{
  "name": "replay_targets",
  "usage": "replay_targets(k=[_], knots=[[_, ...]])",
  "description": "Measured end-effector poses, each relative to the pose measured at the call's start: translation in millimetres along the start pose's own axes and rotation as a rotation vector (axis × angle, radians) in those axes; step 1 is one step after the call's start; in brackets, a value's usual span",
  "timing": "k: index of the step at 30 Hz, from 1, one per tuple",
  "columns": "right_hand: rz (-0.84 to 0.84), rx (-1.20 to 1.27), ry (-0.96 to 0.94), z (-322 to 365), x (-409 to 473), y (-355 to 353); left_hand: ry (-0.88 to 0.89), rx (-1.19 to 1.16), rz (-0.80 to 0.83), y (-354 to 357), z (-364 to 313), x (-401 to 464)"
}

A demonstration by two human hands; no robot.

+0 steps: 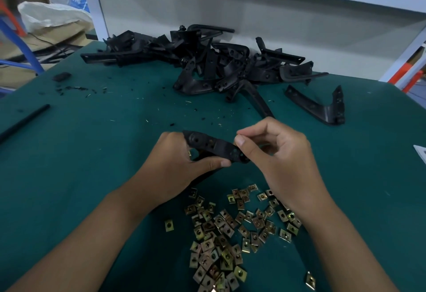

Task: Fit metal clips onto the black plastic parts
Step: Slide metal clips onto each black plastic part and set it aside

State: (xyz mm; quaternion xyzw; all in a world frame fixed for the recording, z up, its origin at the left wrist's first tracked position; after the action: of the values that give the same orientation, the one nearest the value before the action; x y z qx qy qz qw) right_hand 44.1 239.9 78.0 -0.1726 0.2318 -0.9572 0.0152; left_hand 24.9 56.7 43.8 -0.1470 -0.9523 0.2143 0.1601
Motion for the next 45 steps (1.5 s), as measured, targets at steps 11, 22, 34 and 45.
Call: replay_targets(k=[11, 22, 34, 45], knots=[[0.260, -0.289, -0.074, 8.7, -2.5, -1.7, 0.300, 0.496, -0.005, -5.2, -12.7, -8.0], [0.153, -0.444, -0.486, -3.9, -18.6, 9.1, 0.673, 0.722, -0.150, 3.8, -8.7, -18.7], [0.315, -0.136, -0.247, -9.7, -16.8, -0.6, 0.659, 0.565, 0.012, 7.7, -10.7, -14.5], [0.195, -0.113, -0.255, -11.5, -20.0, -1.6, 0.519, 0.438, -0.020, 1.6, -11.9, -14.1]])
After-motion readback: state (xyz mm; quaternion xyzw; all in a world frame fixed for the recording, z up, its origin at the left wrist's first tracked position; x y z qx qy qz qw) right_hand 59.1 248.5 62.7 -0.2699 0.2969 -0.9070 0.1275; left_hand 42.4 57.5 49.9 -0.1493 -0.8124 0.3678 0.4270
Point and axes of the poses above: each hand's wrist, its own x-axis towards the middle knuckle, its own y-axis out of the palm, z = x × y, the point moved 6 cm from there along x, towards the middle knuckle, and after that the axes turned 3 degrees about z, right-handed, at the moved point
